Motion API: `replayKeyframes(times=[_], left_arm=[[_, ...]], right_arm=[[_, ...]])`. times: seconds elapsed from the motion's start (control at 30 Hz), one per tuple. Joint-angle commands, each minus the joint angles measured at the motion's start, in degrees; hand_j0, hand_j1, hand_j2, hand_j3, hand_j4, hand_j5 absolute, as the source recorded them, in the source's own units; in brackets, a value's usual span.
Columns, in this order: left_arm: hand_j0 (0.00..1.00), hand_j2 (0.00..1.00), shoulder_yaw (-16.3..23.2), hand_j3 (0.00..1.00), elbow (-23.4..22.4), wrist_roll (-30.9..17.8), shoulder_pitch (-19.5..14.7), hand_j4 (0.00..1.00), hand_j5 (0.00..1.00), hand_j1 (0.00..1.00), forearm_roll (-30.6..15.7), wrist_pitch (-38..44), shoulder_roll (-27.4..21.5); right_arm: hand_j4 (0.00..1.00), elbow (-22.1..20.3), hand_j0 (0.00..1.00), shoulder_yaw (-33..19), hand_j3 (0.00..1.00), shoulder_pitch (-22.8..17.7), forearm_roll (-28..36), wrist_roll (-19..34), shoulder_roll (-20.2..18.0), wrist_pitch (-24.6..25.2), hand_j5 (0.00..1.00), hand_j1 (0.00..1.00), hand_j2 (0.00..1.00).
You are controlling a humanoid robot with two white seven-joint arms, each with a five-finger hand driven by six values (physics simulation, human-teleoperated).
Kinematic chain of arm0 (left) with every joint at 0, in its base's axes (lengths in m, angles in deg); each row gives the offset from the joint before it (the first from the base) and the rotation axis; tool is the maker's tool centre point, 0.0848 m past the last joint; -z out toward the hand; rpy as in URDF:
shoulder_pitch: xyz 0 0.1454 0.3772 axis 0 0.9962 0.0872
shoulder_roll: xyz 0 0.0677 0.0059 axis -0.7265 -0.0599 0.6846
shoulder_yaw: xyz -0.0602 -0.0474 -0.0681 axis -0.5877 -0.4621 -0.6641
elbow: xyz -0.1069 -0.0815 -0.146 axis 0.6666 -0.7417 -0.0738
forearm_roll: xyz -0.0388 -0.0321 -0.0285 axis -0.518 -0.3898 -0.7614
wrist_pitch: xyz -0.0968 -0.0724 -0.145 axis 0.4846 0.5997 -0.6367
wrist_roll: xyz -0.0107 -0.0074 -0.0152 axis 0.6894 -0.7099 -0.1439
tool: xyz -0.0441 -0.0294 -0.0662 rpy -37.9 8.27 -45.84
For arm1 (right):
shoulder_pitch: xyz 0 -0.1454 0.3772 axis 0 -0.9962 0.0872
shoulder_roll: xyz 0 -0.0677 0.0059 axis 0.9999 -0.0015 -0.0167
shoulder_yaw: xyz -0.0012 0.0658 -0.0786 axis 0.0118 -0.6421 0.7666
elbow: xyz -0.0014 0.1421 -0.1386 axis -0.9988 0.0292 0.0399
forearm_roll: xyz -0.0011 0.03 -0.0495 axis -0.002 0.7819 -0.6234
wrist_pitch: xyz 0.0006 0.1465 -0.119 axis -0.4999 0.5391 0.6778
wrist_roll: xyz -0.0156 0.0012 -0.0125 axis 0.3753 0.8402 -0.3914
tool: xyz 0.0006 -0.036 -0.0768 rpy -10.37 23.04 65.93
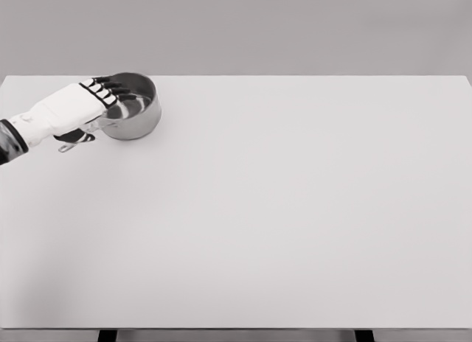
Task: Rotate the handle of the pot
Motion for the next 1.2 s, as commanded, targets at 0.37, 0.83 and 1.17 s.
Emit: replayKeyframes(times=[0.37, 0.83, 1.17], left_arm=[[1.0, 1.0, -1.5, 1.0, -4.7, 0.1, -0.7, 1.0, 1.0, 1.0, 1.5, 0.0, -1.9], [1.0, 1.0, -2.1, 1.0, -9.7, 0.2, -4.1, 1.0, 1.0, 1.0, 4.7, 0.0, -0.7], [1.0, 1.0, -2.0, 1.0, -14.2, 0.4, -7.0, 1.0, 1.0, 1.0, 7.2, 0.0, 1.2]], right_arm=[[1.0, 0.0, 1.0, 0.0, 1.0, 0.0, 0.0, 0.0, 0.0, 0.0, 1.0, 1.0, 1.0], [1.0, 0.0, 1.0, 0.0, 1.0, 0.0, 0.0, 0.0, 0.0, 0.0, 1.0, 1.0, 1.0], [1.0, 0.0, 1.0, 0.0, 1.0, 0.0, 0.0, 0.0, 0.0, 0.0, 1.0, 1.0, 1.0]])
